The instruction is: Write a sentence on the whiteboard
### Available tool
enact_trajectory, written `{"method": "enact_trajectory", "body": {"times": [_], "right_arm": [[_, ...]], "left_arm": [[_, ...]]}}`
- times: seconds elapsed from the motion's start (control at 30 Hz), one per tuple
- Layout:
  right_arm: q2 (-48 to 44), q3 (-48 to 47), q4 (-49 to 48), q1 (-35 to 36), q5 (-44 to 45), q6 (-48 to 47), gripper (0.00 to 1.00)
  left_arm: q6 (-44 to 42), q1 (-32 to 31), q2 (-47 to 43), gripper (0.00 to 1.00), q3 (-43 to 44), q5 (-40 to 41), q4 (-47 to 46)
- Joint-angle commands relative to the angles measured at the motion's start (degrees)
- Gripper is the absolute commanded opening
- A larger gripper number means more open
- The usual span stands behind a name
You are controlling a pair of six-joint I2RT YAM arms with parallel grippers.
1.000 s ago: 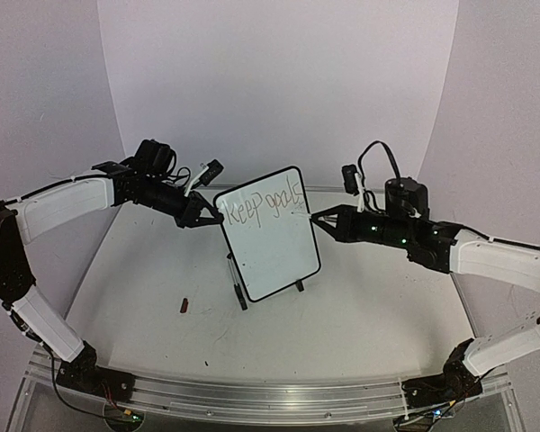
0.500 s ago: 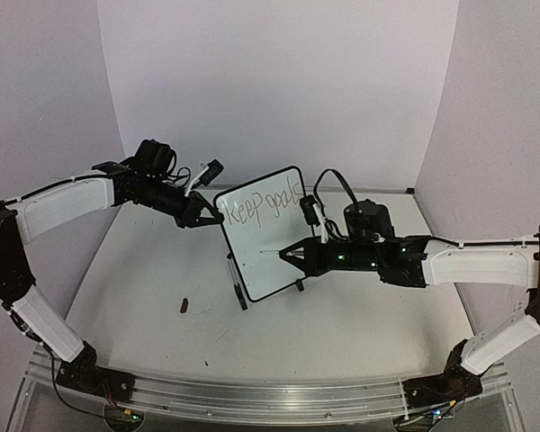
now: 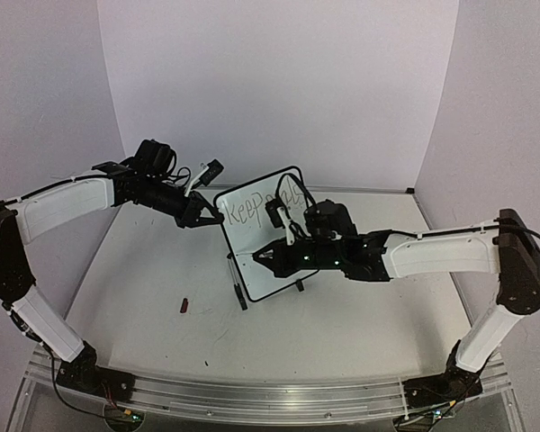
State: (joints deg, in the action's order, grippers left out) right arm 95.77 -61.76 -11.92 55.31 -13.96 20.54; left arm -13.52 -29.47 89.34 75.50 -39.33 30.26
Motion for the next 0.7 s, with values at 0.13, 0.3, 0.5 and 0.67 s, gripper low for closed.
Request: {"method": "enact_trajectory", "body": {"times": [0.13,0.3,0.5,0.67], "right_arm": [[4.12,-4.47,-0.55,0.2,4.03,-0.67,0.0],[5.02,-4.77,-0.56,0.17,6.76,0.33,0.0],[5.07,-3.53,-0.16,0.22,8.52,1.2,0.0],[4.44,-0.66,0.06,0.15,8.96,2.42,0.0]], "left_arm": [[-1.62,-0.43,-0.05,0.0,-0.71,1.54,0.13],[-1.71,-0.41,-0.19,0.0,-0.62,1.61,0.2],[-1.72,-0.42,-0.39,0.0,-0.59,1.63,0.31],[-1.83,-0.41,-0.48,0.0,-0.62,1.71,0.28]]}}
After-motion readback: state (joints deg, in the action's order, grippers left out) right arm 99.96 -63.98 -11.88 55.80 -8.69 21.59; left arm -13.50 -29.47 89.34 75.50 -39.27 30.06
